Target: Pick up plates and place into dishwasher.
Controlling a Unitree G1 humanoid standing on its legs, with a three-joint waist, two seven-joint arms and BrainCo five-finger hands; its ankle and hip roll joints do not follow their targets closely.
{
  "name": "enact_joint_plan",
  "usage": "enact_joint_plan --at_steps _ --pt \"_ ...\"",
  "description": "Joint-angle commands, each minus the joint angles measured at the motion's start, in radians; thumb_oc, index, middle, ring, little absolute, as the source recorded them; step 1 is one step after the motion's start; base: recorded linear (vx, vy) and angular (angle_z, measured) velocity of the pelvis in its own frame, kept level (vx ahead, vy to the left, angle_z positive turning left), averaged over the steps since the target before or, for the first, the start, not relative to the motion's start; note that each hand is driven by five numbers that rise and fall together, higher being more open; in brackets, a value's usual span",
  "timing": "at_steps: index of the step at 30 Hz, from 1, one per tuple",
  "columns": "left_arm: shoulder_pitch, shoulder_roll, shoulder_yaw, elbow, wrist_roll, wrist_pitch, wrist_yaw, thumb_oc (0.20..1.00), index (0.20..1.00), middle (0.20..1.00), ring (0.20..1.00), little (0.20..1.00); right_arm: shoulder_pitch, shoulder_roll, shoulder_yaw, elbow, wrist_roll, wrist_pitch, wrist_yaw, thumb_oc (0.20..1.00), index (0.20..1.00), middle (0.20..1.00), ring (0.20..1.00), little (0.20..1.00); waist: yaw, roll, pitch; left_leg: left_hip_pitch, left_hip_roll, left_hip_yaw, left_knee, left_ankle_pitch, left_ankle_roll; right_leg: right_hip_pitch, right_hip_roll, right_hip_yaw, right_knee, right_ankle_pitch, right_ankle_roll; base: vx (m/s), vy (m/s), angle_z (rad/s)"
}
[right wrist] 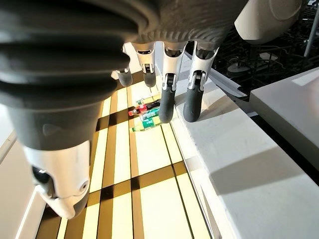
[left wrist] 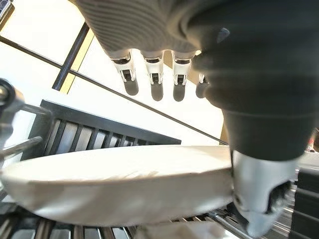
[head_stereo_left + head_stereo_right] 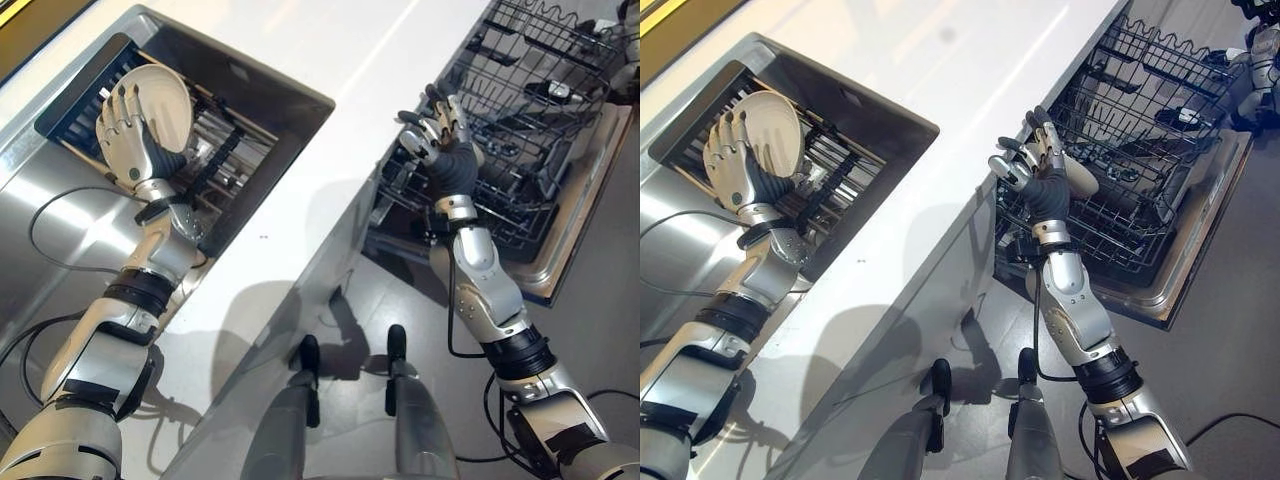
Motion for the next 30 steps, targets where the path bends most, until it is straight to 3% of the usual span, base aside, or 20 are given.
enact_joint_plan --at_steps 1,10,22,26,30 --pt "0.091 -0.348 -0.085 0.263 -0.124 0.064 0.089 0.200 0.200 0.200 0.200 0.200 -0.009 0.007 0.140 0.103 0.012 0.092 0.012 1.000 1.000 1.000 1.000 1.000 -0.025 -0.034 0.174 -0.042 0.027 -0.065 0.000 0.006 -0.019 -0.023 0.019 -0.015 0.034 0.008 0.019 0.00 0.000 0.00" --pt "0.067 -0.351 -0.082 0.324 -0.152 0.052 0.031 0.200 0.200 0.200 0.200 0.200 -0.020 0.004 0.142 0.122 0.021 0.089 0.011 1.000 1.000 1.000 1.000 1.000 -0.030 -0.041 0.174 -0.040 0.028 -0.062 0.009 0.004 -0.019 -0.025 0.017 -0.019 0.043 0.007 0.021 0.00 0.005 -0.01" --pt "0.082 -0.356 -0.072 0.351 -0.198 0.003 0.041 0.200 0.200 0.200 0.200 0.200 -0.015 -0.002 0.134 0.121 0.014 0.095 0.020 1.000 1.000 1.000 1.000 1.000 -0.032 -0.040 0.174 -0.023 0.025 -0.059 0.002 0.002 -0.016 -0.013 0.015 -0.015 0.042 0.003 0.019 0.00 0.012 0.00" --pt "0.098 -0.349 -0.050 0.343 -0.238 -0.058 0.093 0.200 0.200 0.200 0.200 0.200 -0.005 -0.006 0.129 0.117 0.012 0.093 0.030 1.000 1.000 1.000 1.000 1.000 -0.030 -0.040 0.174 0.001 0.025 -0.057 -0.005 -0.002 -0.015 0.010 0.014 -0.019 0.038 -0.001 0.017 0.00 0.000 0.00" --pt "0.131 -0.323 0.017 0.282 -0.230 -0.196 0.190 0.200 0.200 0.200 0.200 0.200 0.027 -0.012 0.106 0.105 0.004 0.087 0.041 1.000 1.000 1.000 1.000 1.000 -0.019 -0.035 0.174 0.054 0.024 -0.058 -0.011 -0.012 -0.016 0.062 0.004 -0.035 0.033 -0.013 0.014 -0.01 -0.001 0.02"
